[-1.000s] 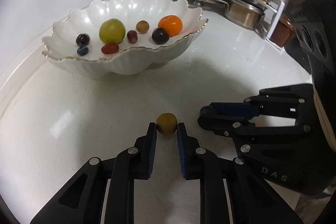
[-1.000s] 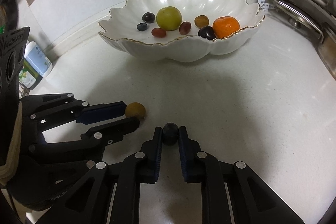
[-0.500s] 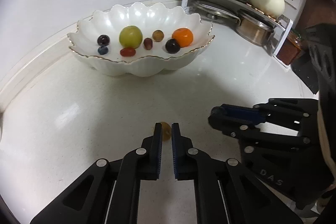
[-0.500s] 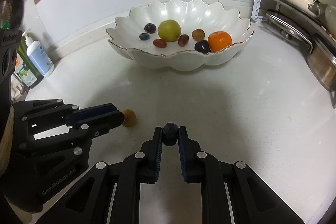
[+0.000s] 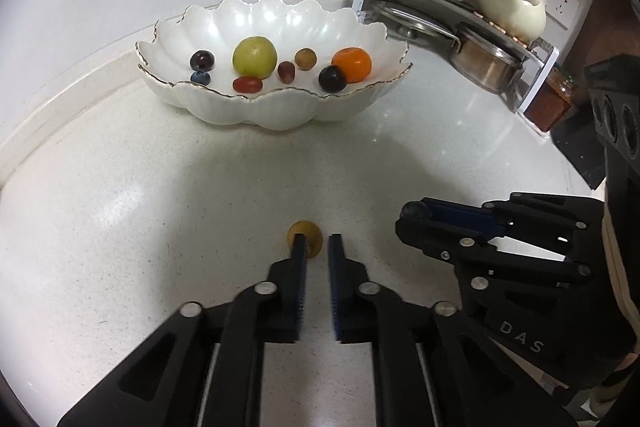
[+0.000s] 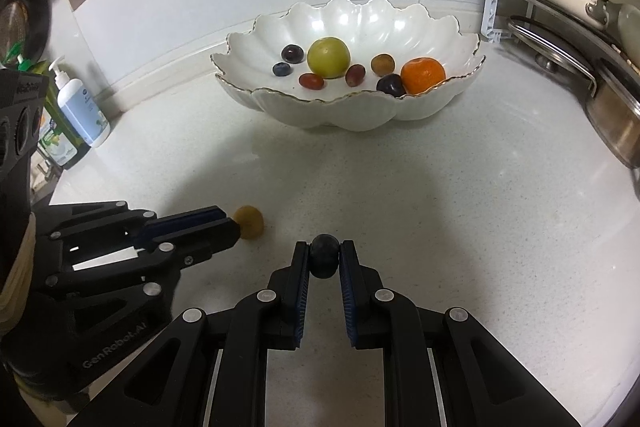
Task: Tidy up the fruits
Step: 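Close right gripper on blueberry while left gripper closes on yellow-brown fruit, then carry blueberry and yellow-brown fruit over the white bowl with both tools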
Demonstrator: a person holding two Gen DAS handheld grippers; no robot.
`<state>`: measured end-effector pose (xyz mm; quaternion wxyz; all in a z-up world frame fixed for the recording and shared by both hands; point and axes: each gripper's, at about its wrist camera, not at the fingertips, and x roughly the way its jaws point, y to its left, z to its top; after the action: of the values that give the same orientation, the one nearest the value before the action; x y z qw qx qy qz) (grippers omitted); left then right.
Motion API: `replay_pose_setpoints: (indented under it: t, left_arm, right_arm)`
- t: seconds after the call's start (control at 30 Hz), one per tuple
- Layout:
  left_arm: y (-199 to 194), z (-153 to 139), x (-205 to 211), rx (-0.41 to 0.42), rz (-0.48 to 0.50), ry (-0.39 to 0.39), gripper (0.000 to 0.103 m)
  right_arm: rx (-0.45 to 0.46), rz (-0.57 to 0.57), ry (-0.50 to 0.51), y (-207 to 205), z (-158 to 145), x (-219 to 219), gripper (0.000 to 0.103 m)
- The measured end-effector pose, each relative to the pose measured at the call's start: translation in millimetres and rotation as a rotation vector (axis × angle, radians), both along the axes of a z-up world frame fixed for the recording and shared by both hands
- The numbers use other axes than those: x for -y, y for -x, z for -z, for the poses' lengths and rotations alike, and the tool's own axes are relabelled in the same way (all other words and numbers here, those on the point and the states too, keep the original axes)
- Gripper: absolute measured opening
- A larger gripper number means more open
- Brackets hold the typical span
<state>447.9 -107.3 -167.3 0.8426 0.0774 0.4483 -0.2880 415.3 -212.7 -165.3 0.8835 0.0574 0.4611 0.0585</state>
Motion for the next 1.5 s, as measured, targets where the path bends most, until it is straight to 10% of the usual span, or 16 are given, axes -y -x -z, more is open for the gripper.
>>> replay_pose_setpoints:
  t: [0.2, 0.8, 1.5]
  left_arm:
    - [-2, 2, 6, 0.032, 0.000, -0.038, 0.034]
    - [-17, 16, 19, 0.013, -0.036, -0.067, 0.022]
    - [9, -44, 6, 0.110, -0.129, 0.055, 0.022]
  right_arm:
    - [0.002, 0.003, 0.004, 0, 1, 2, 0.017]
    - [-0.009, 0.009, -0.002, -9, 5, 10, 0.017]
    - [0.115, -0.005, 0.014, 7, -48, 14, 0.017]
